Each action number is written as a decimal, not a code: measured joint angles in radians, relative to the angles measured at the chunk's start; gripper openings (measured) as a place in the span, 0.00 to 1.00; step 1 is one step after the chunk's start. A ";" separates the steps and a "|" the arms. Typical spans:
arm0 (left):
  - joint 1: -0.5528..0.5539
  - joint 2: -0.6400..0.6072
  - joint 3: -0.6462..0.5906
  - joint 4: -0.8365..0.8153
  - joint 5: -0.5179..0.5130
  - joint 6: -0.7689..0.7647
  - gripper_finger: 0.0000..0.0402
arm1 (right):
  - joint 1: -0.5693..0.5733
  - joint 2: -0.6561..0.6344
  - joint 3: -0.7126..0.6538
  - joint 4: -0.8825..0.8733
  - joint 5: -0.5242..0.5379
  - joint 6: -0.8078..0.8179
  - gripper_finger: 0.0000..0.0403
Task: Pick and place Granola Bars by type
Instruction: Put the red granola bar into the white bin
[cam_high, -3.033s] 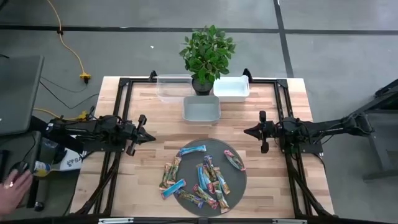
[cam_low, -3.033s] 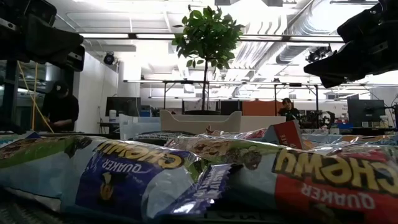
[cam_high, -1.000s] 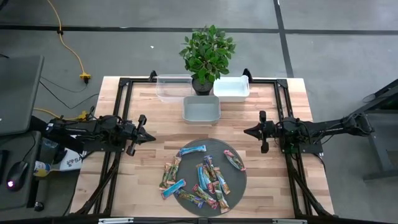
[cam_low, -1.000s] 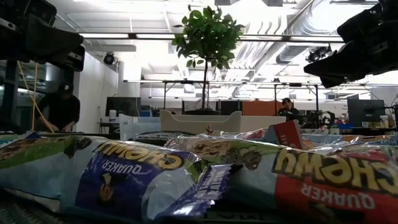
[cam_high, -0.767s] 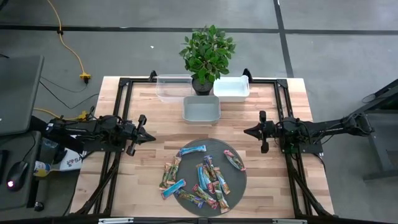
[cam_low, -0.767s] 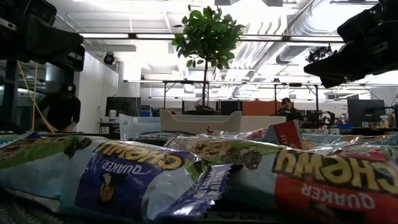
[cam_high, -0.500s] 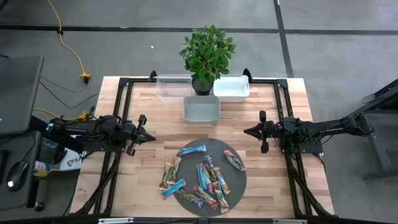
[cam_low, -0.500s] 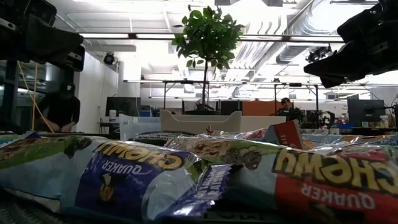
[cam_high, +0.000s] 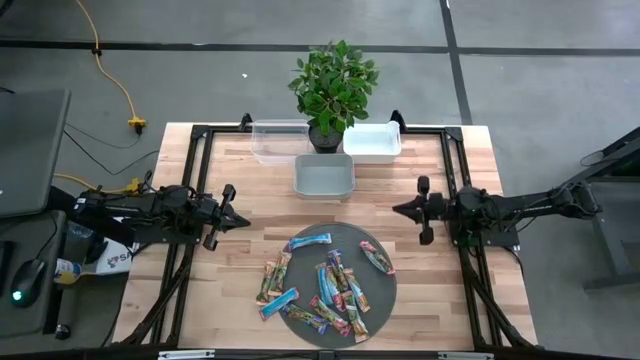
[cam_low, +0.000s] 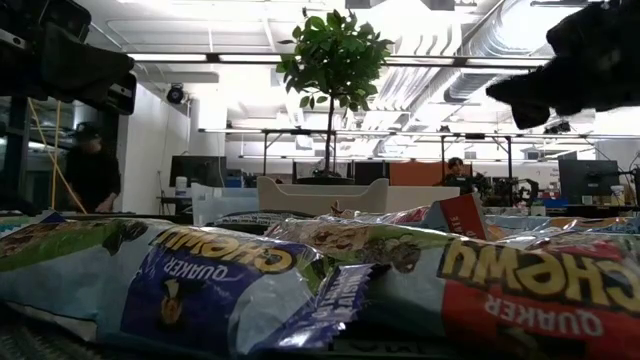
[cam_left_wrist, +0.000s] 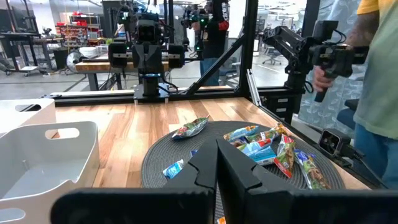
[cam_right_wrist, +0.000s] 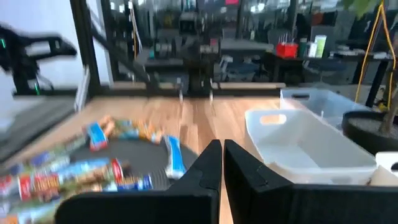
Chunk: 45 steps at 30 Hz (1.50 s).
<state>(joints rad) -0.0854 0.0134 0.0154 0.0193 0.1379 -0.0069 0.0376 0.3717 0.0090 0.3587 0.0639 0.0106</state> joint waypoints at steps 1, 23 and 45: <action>0.000 0.000 0.000 0.000 0.000 0.000 0.00 | 0.000 0.000 0.000 0.023 0.000 0.012 0.00; 0.000 0.000 0.000 0.000 0.000 0.000 0.00 | -0.001 0.161 0.538 -0.485 0.436 0.176 0.00; 0.000 0.000 0.000 0.000 0.000 0.000 0.00 | 0.053 0.632 1.062 -1.281 0.118 0.412 0.00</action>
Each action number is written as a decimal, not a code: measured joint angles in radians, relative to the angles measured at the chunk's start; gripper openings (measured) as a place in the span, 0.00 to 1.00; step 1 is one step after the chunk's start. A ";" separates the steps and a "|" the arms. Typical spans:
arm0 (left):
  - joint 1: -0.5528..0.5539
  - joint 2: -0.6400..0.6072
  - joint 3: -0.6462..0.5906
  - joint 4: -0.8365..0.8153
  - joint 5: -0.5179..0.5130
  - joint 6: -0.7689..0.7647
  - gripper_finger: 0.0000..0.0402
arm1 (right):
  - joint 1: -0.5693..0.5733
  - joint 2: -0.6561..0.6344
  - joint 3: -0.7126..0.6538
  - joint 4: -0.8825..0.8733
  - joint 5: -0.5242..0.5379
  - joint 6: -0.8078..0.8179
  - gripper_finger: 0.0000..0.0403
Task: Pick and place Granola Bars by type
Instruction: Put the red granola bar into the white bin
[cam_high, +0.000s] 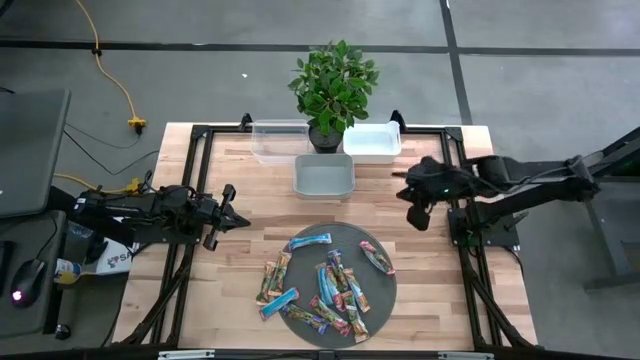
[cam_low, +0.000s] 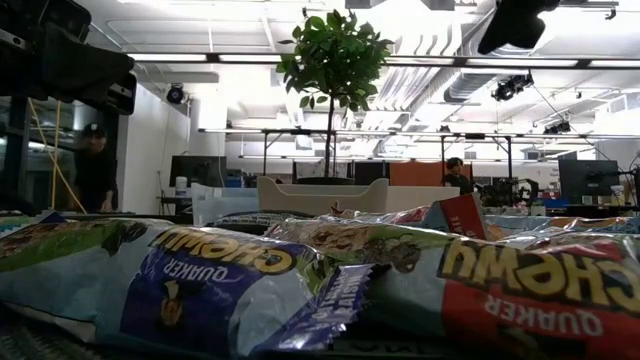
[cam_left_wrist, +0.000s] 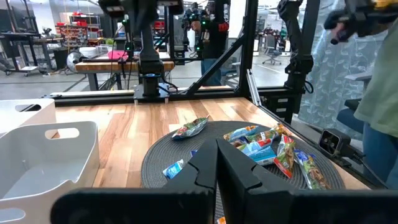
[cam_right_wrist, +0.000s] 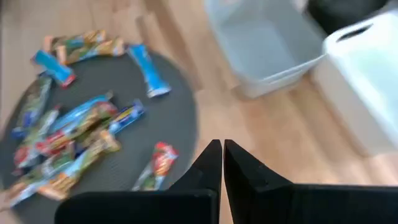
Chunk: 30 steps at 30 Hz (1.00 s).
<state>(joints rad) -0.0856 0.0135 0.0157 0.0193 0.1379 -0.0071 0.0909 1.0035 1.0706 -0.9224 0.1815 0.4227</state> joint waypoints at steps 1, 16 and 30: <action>0.000 0.000 0.000 0.000 0.000 0.000 0.00 | 0.006 0.016 -0.005 0.000 -0.028 0.029 0.00; 0.000 0.000 0.000 0.000 0.000 0.000 0.00 | 0.194 0.196 -0.257 0.211 -0.108 0.425 0.08; 0.000 0.000 0.000 0.000 0.000 0.000 0.00 | 0.232 0.197 -0.486 0.747 -0.119 0.643 0.54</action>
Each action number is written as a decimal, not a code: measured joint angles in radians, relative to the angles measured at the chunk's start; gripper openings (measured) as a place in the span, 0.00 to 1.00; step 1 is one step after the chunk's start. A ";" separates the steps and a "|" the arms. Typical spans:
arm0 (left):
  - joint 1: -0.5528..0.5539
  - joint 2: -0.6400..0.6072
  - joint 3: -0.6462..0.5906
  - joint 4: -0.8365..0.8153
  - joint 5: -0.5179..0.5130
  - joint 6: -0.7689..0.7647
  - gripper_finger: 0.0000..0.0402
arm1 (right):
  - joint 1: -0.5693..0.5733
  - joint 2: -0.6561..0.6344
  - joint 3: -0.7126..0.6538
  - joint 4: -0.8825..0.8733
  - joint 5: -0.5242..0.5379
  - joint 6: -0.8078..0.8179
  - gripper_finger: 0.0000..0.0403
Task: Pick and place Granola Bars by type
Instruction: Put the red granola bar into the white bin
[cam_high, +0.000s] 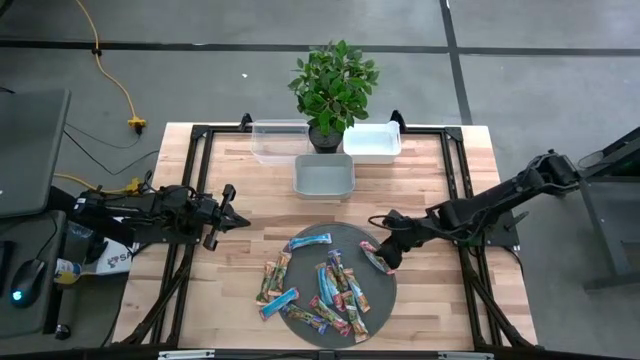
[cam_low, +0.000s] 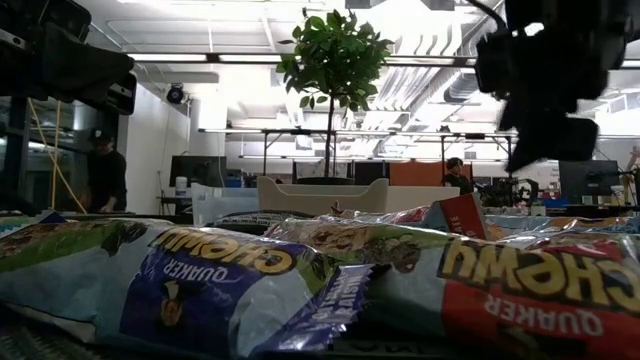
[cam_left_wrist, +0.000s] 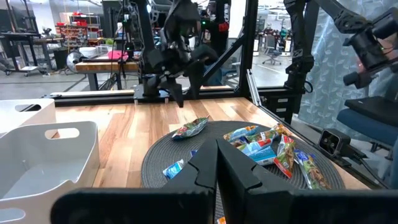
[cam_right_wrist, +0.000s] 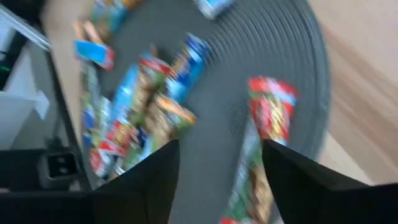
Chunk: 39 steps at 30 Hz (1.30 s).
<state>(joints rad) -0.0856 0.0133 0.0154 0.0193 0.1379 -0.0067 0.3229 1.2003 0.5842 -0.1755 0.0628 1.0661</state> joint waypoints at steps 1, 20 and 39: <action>0.000 0.000 0.000 0.000 0.000 0.000 0.00 | 0.000 0.000 0.000 0.023 0.011 -0.015 0.55; 0.000 0.000 0.000 0.000 0.000 0.000 0.00 | -0.047 0.170 0.499 -0.288 0.114 -0.255 0.56; 0.000 0.000 0.000 0.000 0.000 0.000 0.00 | -0.041 0.681 0.933 -1.026 -0.017 -0.112 0.56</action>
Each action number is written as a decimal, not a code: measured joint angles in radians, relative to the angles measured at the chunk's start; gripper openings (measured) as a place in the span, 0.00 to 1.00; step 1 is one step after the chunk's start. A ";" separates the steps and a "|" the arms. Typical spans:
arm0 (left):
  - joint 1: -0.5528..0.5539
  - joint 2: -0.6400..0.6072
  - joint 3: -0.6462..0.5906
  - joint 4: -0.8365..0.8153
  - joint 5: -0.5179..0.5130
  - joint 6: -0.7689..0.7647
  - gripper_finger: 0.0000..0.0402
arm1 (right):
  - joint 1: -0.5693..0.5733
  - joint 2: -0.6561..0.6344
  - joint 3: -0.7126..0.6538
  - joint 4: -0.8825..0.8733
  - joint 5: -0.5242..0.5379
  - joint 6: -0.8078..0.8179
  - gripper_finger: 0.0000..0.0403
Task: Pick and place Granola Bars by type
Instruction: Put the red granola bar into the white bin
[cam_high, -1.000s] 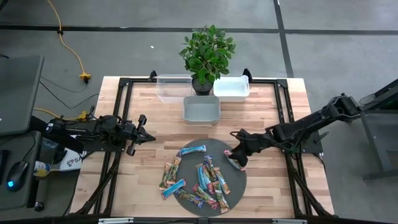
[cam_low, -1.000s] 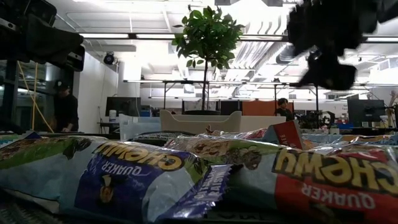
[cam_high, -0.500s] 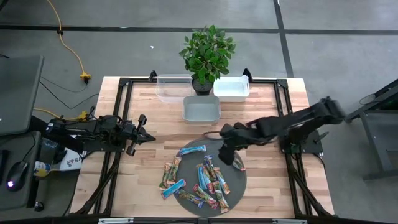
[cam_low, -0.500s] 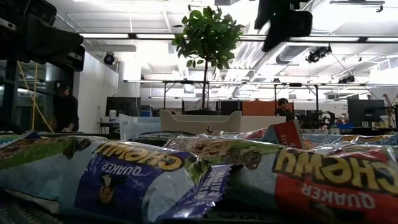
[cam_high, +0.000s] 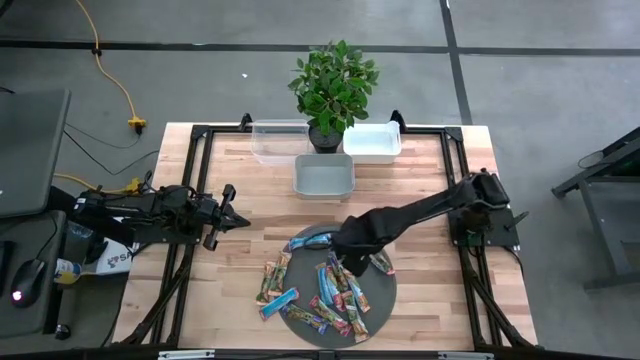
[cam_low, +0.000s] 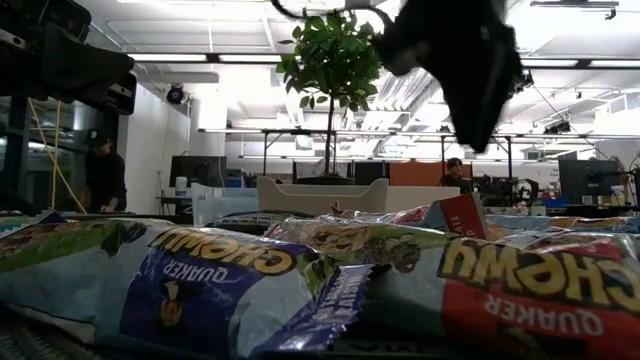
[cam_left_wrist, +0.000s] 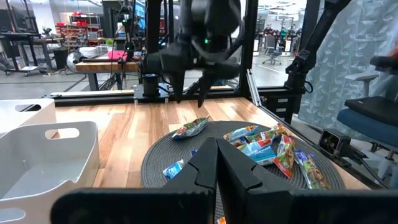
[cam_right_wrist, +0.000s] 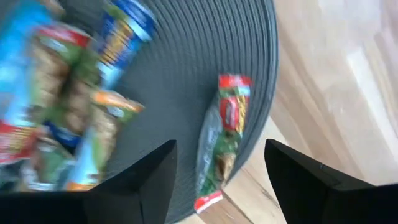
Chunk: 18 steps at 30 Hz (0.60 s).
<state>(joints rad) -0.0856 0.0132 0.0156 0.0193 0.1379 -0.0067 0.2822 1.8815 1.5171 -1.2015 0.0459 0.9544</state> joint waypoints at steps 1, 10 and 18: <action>0.000 0.000 0.000 0.000 0.000 0.000 0.00 | 0.007 -0.002 -0.024 0.005 -0.003 0.015 0.56; 0.000 0.000 0.000 0.000 0.000 0.000 0.00 | 0.058 -0.047 -0.202 0.160 -0.022 0.088 0.57; 0.000 0.000 0.000 0.000 0.002 0.000 0.00 | 0.068 -0.151 -0.373 0.311 -0.038 0.186 0.63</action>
<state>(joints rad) -0.0856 0.0134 0.0154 0.0193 0.1394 -0.0069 0.3497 1.7301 1.1443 -0.8906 0.0082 1.1408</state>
